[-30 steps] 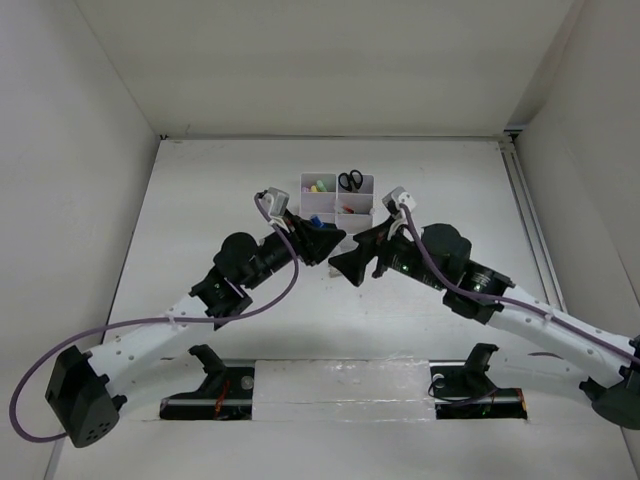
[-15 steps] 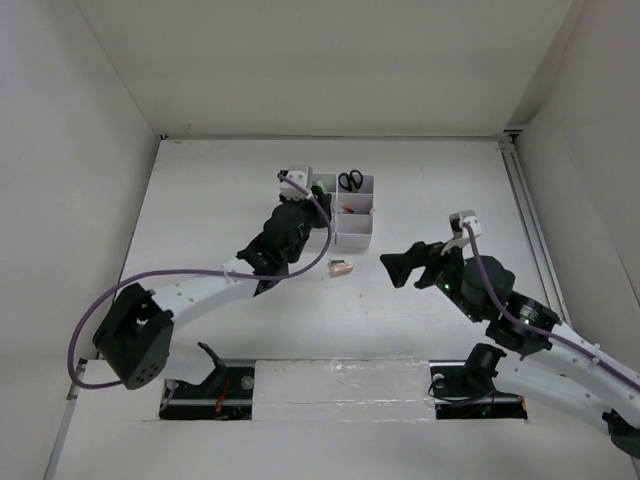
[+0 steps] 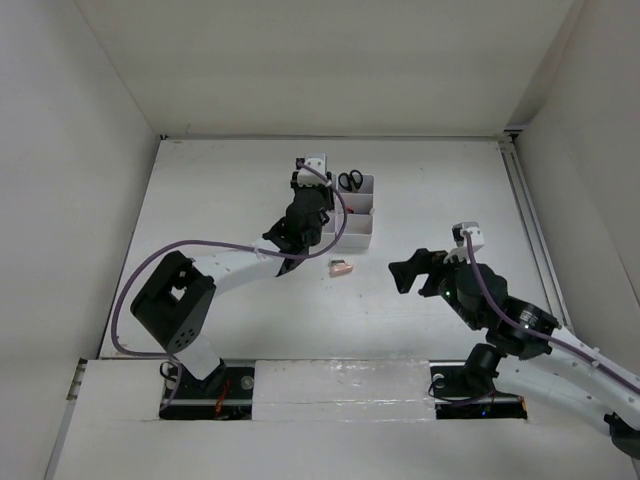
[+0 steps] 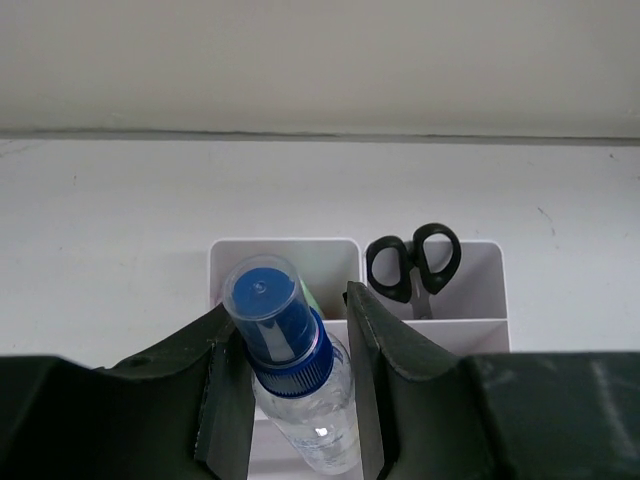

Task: Sort the stationery into containers
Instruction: Place the stationery into the container

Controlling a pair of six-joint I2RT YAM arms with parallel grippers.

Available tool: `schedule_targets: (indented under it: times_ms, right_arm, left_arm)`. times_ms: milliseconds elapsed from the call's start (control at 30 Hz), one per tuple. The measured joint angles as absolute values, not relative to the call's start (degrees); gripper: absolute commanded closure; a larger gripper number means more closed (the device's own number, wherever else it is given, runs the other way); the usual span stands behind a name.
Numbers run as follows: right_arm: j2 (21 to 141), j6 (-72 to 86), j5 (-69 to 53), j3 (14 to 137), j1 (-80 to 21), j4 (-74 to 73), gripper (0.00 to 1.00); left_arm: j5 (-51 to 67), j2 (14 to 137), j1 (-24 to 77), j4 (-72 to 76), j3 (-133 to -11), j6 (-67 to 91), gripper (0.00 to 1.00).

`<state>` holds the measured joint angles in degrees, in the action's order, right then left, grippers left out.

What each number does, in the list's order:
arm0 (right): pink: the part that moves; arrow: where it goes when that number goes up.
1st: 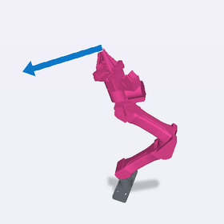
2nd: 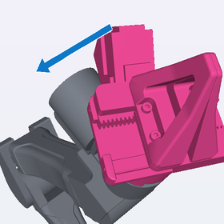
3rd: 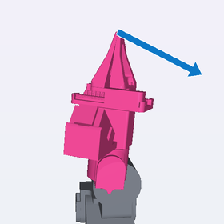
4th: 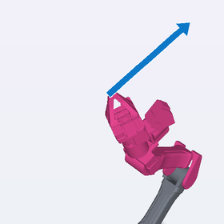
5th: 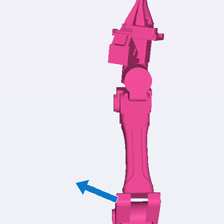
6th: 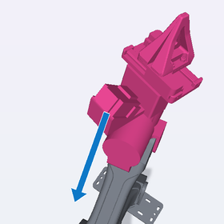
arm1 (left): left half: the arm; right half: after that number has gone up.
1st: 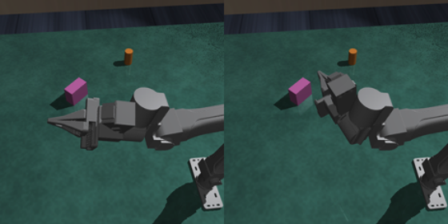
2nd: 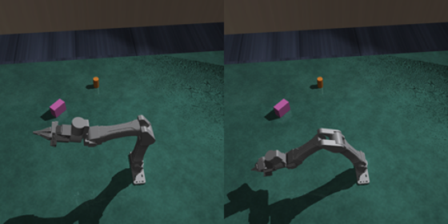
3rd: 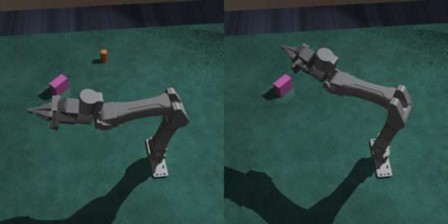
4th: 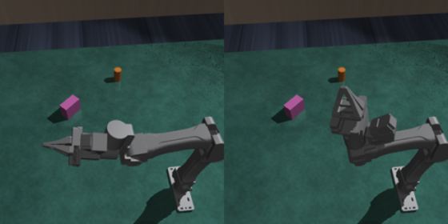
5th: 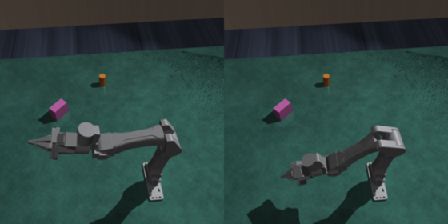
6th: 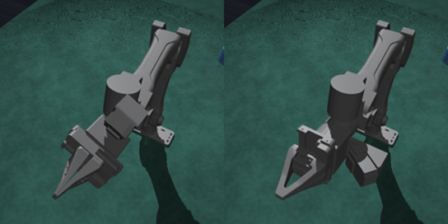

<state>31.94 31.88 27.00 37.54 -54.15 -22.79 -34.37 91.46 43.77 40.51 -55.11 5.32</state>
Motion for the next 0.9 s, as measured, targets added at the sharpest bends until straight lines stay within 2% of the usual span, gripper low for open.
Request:
schedule_targets:
  times_ms: [200, 900]
  right_arm:
    - [33.5, 34.3, 32.0, 37.3, -54.2, -24.1, 0.00]
    - [32.1, 31.1, 32.4, 35.8, -54.2, -23.6, 0.00]
  left_arm:
    - [-34.3, 93.0, 43.8, 40.8, -58.0, 4.8, 1.00]
    - [-34.8, 95.9, 43.8, 41.2, -59.6, 3.0, 1.00]
